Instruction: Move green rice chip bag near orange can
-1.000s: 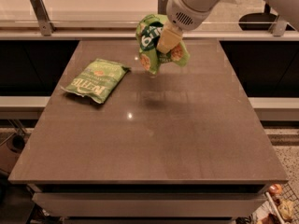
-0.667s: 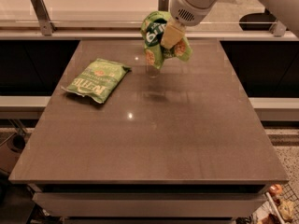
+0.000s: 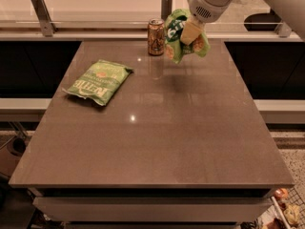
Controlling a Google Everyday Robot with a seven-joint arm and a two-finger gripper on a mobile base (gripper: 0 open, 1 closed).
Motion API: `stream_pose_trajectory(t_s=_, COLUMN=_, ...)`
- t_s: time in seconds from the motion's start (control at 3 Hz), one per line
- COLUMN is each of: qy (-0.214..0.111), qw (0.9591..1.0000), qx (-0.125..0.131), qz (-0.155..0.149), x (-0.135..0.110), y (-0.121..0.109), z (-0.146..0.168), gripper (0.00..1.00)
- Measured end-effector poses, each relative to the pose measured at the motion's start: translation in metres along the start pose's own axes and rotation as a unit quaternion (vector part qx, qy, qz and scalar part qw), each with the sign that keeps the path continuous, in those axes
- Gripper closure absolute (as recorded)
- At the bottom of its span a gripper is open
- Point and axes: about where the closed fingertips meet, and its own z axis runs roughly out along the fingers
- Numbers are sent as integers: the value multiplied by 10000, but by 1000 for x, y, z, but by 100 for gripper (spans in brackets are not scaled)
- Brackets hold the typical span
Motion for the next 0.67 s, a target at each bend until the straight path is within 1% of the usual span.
stream_pose_trajectory(t_s=0.33, qy=108, qw=9997, qx=81, qz=206, x=13, y=-32, z=18, gripper=100)
stream_pose_trajectory(t_s=0.67, qy=151, qw=9993, qx=123, qz=305, x=17, y=-58, z=34, gripper=100)
